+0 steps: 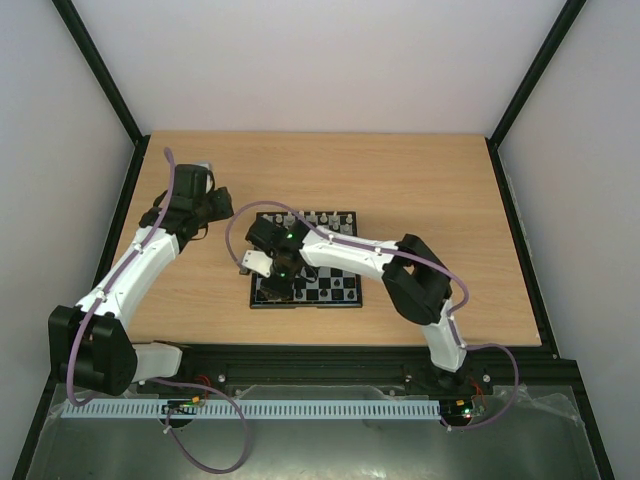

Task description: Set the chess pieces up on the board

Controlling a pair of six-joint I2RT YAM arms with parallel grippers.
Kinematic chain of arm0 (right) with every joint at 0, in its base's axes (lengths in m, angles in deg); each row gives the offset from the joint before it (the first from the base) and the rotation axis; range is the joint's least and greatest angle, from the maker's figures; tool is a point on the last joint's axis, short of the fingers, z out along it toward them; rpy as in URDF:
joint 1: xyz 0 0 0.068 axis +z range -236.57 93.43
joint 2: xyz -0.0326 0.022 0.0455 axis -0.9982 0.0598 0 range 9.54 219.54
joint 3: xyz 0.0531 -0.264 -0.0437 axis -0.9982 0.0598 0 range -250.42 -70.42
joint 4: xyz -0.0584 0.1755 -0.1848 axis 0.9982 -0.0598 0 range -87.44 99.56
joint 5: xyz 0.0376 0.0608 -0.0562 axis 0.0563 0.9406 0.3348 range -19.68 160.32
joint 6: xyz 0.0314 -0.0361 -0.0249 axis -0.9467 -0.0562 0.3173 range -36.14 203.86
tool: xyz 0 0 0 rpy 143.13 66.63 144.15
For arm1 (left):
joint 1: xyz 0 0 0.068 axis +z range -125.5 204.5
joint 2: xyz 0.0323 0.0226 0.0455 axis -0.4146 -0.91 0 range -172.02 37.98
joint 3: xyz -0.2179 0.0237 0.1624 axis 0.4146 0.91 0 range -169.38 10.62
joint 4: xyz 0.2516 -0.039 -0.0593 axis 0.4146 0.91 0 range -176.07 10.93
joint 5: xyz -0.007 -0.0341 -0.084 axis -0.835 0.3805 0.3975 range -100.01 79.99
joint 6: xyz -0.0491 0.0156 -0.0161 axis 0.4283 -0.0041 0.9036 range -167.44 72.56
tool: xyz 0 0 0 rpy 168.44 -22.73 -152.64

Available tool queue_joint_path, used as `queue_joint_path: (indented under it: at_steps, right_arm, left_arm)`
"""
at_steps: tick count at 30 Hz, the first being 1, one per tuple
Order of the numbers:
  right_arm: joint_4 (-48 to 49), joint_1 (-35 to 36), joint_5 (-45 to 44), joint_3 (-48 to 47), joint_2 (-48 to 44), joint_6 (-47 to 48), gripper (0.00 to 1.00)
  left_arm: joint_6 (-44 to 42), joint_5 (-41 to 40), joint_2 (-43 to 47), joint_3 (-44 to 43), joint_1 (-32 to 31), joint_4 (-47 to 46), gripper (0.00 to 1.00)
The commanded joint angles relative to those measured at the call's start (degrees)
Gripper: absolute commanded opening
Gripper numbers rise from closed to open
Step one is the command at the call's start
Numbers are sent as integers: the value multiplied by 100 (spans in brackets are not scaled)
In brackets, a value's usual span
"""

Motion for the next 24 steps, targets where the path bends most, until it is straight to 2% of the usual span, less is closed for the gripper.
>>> queue_joint_path:
  at_steps: [1,7,12,16,24]
  right_arm:
    - [-394,-55,43,-36,-742,8,41]
    - [-222,-615,-106,557,-1373,-80,41]
    - [181,-1169,-587,1109,-1714,-358,40]
    - [316,-1452,-762,1417,-1673,-516,40]
    - [317,-1490,-861,1495,-1319,-579,45]
  left_arm:
    - [-75,101,47,56,31,-68,54]
    - [-109,192,39,61,30,-84,54]
    - [-119,263,30,60,30,-104,54]
    - [-136,327,13,63,30,-107,54]
    - [-145,356,-6,70,30,-112,54]
